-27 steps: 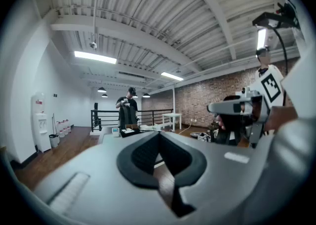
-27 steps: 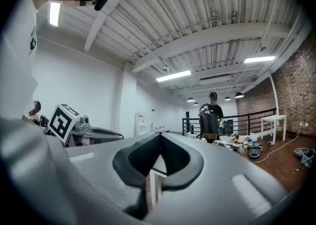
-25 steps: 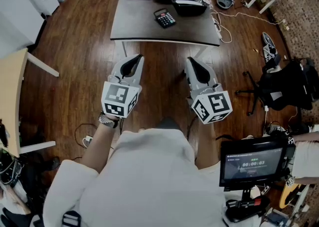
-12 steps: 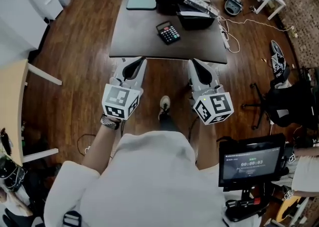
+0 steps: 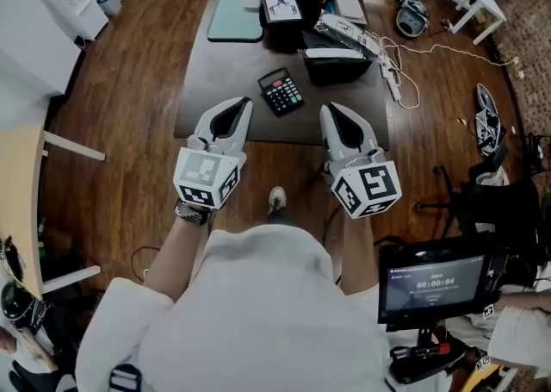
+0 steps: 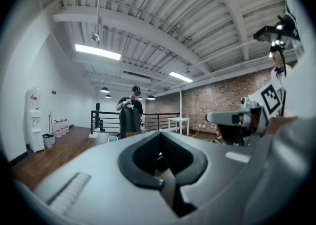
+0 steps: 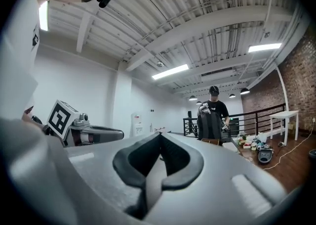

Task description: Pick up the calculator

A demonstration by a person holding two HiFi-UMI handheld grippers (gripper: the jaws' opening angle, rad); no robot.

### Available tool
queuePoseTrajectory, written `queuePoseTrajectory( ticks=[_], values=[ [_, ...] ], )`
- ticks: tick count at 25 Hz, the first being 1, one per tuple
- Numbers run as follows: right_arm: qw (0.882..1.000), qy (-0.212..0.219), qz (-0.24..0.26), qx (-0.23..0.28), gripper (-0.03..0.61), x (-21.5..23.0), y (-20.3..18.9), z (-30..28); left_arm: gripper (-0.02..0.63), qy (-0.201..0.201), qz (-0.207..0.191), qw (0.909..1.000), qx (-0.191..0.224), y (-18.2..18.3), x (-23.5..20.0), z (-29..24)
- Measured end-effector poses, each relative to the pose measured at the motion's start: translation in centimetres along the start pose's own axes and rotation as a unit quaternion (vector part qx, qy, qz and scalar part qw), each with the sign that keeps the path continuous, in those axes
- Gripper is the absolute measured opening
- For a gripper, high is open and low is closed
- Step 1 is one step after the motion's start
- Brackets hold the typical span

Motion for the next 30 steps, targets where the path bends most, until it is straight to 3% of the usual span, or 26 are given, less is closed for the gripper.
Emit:
queuePoseTrajectory(
  ticks=[5,12,17,23,30],
  values=[
    [1.0,0.004,0.016,-0.005,-0.002,3.2,0.1,-4.6,0.004,-0.003,0.001,0.9998,-0.019,0.5,-2.5,-4.9],
    [1.0,0.009,-0.001,-0.004,-0.002,7.0,0.0,-9.4,0.006,0.0,0.019,0.9996,-0.022,-0.4,-5.9,-9.4],
    [1.0,0.005,-0.002,-0.009,-0.002,9.1,0.0,-12.4,0.006,0.005,-0.001,0.9994,-0.034,-0.4,-7.9,-12.2],
    [1.0,0.0,-0.004,-0.016,-0.002,8.9,-0.9,-14.5,0.006,0.021,-0.005,0.9993,-0.031,0.1,-9.9,-13.1],
    [1.0,-0.011,-0.005,-0.02,-0.002,7.7,-0.6,-15.6,0.006,0.0,0.012,0.9988,-0.047,-0.9,-11.6,-12.8]
  ],
)
Point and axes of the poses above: the fingertips, and each gripper's own axes: z backward along the fingers, x to its right, y out of its top, the point moved 4 cm from there along z, backward along the fingers, and after that the axes turned 12 degrees about -y, right-handed, at the moved point
